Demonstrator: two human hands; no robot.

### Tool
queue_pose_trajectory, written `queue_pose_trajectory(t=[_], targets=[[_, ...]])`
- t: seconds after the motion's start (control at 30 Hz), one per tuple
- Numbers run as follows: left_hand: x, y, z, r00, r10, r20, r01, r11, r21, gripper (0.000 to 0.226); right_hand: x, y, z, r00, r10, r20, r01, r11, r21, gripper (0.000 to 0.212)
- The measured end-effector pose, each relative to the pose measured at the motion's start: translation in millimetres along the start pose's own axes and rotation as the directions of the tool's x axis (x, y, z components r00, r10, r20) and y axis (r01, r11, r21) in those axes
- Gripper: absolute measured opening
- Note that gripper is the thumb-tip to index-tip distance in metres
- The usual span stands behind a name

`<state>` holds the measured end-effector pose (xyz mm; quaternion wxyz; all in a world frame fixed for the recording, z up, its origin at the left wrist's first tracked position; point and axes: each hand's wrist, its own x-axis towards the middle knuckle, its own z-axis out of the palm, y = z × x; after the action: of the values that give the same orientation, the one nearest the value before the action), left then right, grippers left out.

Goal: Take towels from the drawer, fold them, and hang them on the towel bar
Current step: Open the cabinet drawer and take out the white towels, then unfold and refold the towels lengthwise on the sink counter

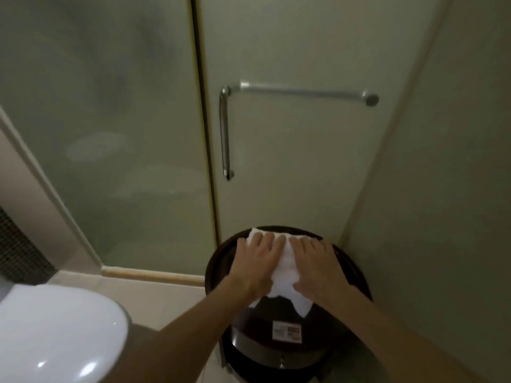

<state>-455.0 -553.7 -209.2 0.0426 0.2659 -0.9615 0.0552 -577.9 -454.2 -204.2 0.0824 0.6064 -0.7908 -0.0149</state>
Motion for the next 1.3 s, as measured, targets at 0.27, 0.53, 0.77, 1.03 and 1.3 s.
queue_pose_trajectory(t=[0.27,0.53,0.77,1.03,1.3], targets=[[-72,-14,-130,0.986,-0.161,0.047,0.164,0.983,-0.086,0.092,-22,-35,-138,0.984,-0.174,0.028,0.172,0.983,0.067,0.075],[-138,-31,-177,0.978,-0.206,0.026,0.208,0.972,-0.108,0.083,-50,-70,-172,0.971,-0.240,-0.020,0.240,0.957,0.165,0.082],[-169,-28,-186,0.956,-0.290,-0.039,0.281,0.947,-0.157,0.081,-56,-82,-180,0.938,-0.331,-0.102,0.345,0.921,0.180,0.078],[-185,-49,-204,0.914,-0.396,-0.093,0.375,0.909,-0.179,0.080,-24,-104,-194,0.867,-0.469,-0.170,0.494,0.853,0.166,0.079],[-197,-100,-199,0.841,-0.524,-0.136,0.495,0.845,-0.202,0.079,31,-154,-202,0.773,-0.600,-0.203,0.628,0.769,0.120,0.075]])
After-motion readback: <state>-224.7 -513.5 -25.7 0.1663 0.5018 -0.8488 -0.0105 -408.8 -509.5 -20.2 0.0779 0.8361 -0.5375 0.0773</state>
